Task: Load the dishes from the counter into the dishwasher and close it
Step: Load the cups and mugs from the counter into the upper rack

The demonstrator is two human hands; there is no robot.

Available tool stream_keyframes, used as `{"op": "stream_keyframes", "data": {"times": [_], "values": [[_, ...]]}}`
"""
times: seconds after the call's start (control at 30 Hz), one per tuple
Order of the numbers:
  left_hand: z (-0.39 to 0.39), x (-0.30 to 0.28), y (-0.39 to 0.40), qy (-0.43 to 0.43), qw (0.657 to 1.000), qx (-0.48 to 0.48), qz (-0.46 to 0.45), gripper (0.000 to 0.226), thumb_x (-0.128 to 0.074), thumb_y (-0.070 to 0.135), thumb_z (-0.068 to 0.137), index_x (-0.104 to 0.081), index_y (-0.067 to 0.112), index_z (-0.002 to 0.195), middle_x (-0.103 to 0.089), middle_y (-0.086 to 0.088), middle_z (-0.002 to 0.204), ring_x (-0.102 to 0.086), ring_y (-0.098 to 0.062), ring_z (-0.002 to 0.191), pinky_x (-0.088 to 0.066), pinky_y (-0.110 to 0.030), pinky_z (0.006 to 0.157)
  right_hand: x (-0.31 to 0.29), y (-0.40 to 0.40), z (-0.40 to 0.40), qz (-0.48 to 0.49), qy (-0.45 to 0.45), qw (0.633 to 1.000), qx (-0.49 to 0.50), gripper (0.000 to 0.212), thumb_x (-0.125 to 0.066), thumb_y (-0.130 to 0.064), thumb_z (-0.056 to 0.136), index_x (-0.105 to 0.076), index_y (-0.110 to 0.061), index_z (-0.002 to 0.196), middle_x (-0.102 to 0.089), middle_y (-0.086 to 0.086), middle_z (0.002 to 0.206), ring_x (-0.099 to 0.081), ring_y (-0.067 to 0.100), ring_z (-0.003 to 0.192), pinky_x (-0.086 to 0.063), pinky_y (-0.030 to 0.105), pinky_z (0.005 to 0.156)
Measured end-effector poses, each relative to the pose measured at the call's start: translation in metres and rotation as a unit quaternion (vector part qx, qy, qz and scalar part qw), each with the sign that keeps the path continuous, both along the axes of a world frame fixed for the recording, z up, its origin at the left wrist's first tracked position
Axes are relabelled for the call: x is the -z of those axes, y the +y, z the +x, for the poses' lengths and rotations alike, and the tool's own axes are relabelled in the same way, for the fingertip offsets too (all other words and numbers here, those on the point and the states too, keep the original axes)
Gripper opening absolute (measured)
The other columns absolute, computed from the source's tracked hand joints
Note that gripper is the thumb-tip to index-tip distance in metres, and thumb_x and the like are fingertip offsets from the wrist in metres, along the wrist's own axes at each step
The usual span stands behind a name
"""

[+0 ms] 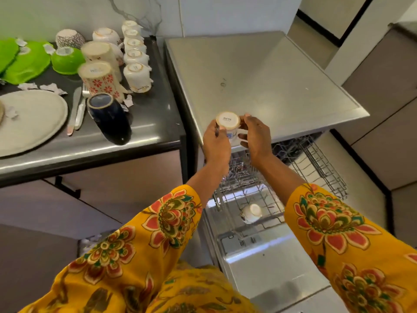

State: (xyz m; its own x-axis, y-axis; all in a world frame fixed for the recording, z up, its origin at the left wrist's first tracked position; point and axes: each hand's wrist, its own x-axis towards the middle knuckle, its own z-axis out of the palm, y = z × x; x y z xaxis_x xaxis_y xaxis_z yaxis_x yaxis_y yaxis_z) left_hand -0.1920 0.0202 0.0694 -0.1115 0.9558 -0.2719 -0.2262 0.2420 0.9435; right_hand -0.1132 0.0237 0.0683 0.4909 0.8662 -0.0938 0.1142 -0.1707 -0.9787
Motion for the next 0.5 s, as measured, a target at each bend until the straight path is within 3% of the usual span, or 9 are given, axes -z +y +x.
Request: {"op": "stream_keyframes", "data": {"times": [0.1,0.27,0.37,0.5], "values": [[0.028,0.006,-0.019,0.011,1.000,0.026,-0.002,0.036,-0.049,0.008,0.097,-0.051,0.009,0.133,-0.056,-0.008,0.132,-0.052,-0.022,0.120,-0.045,-0.037,0.102,0.005,-0.024,0.028,0.022,-0.002,0.999,0.046,0.025,-0.048,-0.035,0.093,-0.065,-0.025,0.078,-0.068,0.003,0.091,-0.064,0.028,0.094,-0.051,0.043,0.080],[0.063,0.026,-0.046,0.051,0.994,0.092,-0.027,0.031,-0.054,0.012,0.095,-0.053,0.008,0.125,-0.055,-0.007,0.128,-0.051,-0.020,0.112,-0.044,-0.033,0.094,0.023,-0.061,0.067,0.020,0.046,0.994,0.099,0.025,-0.051,-0.021,0.094,-0.060,-0.023,0.071,-0.060,-0.003,0.074,-0.054,0.011,0.070,-0.043,0.028,0.064],[0.075,0.043,-0.054,0.066,0.989,0.121,-0.051,0.028,-0.053,0.010,0.095,-0.052,0.009,0.123,-0.054,-0.007,0.128,-0.049,-0.017,0.108,-0.042,-0.029,0.088,0.046,-0.074,0.082,-0.003,0.056,0.993,0.102,0.021,-0.054,-0.021,0.091,-0.063,-0.028,0.073,-0.063,0.000,0.078,-0.054,0.016,0.073,-0.043,0.035,0.068],[0.080,0.072,-0.053,0.089,0.982,0.138,-0.092,0.027,-0.053,0.008,0.094,-0.055,0.011,0.121,-0.057,-0.005,0.125,-0.052,-0.018,0.110,-0.043,-0.031,0.092,0.080,-0.079,0.093,-0.060,0.077,0.992,0.080,0.021,-0.056,-0.019,0.088,-0.064,-0.030,0.072,-0.064,0.003,0.083,-0.056,0.022,0.079,-0.044,0.039,0.070]]}}
